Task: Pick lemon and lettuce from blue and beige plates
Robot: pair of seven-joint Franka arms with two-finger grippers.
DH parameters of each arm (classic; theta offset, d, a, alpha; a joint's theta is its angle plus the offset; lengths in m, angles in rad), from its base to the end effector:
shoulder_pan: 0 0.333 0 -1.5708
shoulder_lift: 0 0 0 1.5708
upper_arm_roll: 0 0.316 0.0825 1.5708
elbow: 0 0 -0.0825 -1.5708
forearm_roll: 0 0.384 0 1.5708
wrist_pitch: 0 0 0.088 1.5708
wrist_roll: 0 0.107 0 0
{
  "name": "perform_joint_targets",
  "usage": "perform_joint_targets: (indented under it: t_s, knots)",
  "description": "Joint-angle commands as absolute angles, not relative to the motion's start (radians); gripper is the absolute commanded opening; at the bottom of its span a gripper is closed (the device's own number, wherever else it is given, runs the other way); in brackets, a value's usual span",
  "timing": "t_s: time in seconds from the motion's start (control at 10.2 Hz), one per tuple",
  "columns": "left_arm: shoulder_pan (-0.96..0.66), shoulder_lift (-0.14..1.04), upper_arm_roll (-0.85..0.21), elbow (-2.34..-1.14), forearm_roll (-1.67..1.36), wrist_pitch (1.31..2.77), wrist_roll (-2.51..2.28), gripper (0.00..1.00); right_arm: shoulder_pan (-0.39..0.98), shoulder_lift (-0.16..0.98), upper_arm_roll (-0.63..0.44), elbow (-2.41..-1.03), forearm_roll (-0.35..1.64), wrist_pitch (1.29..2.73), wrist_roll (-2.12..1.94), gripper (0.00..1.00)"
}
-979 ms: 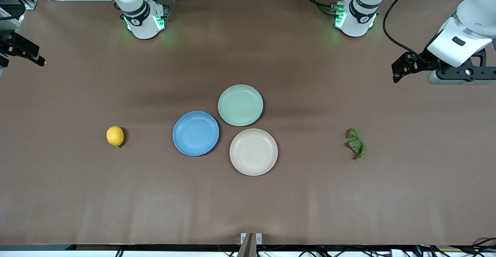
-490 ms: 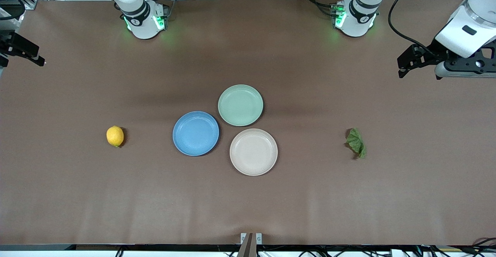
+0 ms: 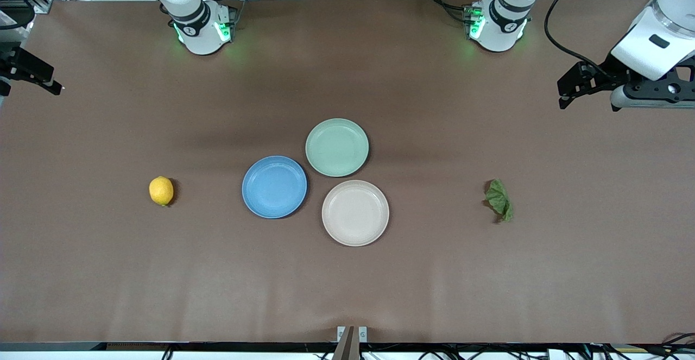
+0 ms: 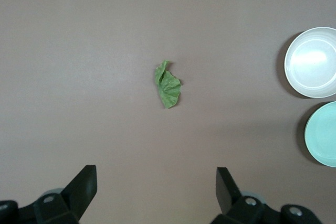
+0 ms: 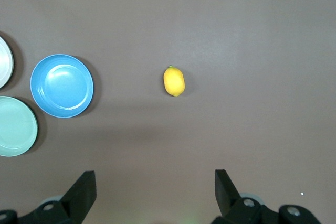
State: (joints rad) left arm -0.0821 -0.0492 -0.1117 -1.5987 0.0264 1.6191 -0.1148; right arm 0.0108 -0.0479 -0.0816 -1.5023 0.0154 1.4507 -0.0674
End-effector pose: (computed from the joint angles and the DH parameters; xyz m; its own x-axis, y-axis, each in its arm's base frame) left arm 0.5344 -0.1038 0.6426 0.9942 -0.0800 0.0724 -0.0785 -0.9966 -0.0237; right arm 0.5255 -0.0367 0.6717 1.0000 -0.0015 -0.0025 -0.0015 -0.9998 -0.0194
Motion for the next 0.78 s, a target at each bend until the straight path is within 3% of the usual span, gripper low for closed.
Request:
perform_joint_targets:
  t_s: [0.0, 0.69]
  knots:
    - [-0.068, -0.038, -0.133, -1.568, 0.018, 1.595, -0.098, 1.00, -0.005, -0.067, -0.071, -1.525, 0.000, 1.462, -0.055, 1.00]
    - [-0.064, -0.040, -0.137, -1.557, 0.012, 1.594, -0.097, 1.00, -0.003, -0.061, -0.071, -1.525, -0.009, 1.474, -0.028, 1.00]
